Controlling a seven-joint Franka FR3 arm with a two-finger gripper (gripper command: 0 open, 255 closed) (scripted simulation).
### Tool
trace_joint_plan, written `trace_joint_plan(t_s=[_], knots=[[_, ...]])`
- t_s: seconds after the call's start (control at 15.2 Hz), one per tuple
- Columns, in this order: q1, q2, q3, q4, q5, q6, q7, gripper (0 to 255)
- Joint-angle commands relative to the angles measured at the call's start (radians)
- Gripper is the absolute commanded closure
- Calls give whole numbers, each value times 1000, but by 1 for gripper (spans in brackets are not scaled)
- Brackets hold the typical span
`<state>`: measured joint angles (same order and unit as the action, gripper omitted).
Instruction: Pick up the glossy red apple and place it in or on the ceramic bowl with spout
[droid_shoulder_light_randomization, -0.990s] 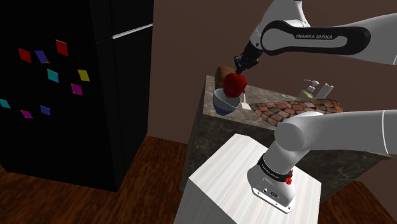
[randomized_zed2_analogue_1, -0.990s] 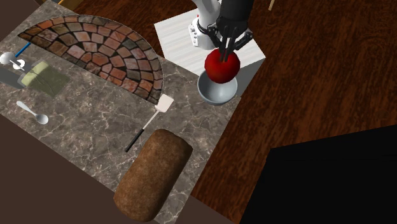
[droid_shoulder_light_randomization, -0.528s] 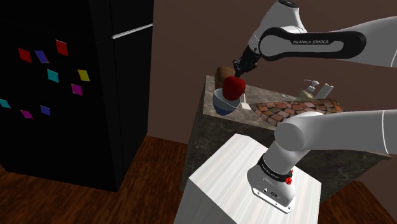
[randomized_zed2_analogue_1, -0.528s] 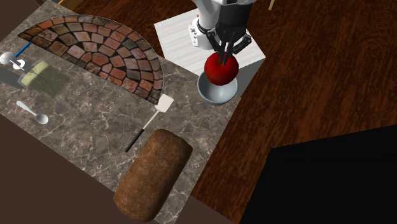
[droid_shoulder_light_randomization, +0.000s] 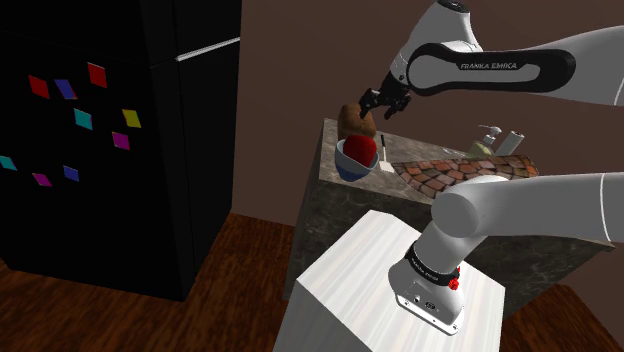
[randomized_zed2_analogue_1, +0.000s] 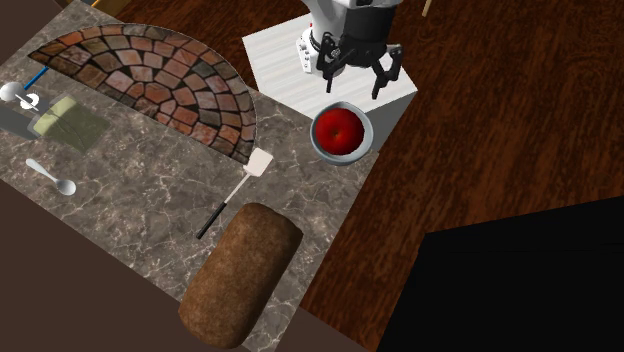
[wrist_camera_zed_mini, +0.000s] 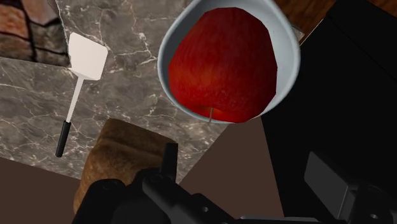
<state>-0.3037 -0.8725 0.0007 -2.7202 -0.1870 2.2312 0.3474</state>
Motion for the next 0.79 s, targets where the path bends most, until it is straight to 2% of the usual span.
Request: trace_joint_plan(t_s=[0.0, 0.2, 0.73], knots=[[4, -22, 4, 20, 6, -42, -2, 0], [15, -70, 16, 82, 21, -153, -7, 0], [15, -70, 16, 82, 21, -153, -7, 0]])
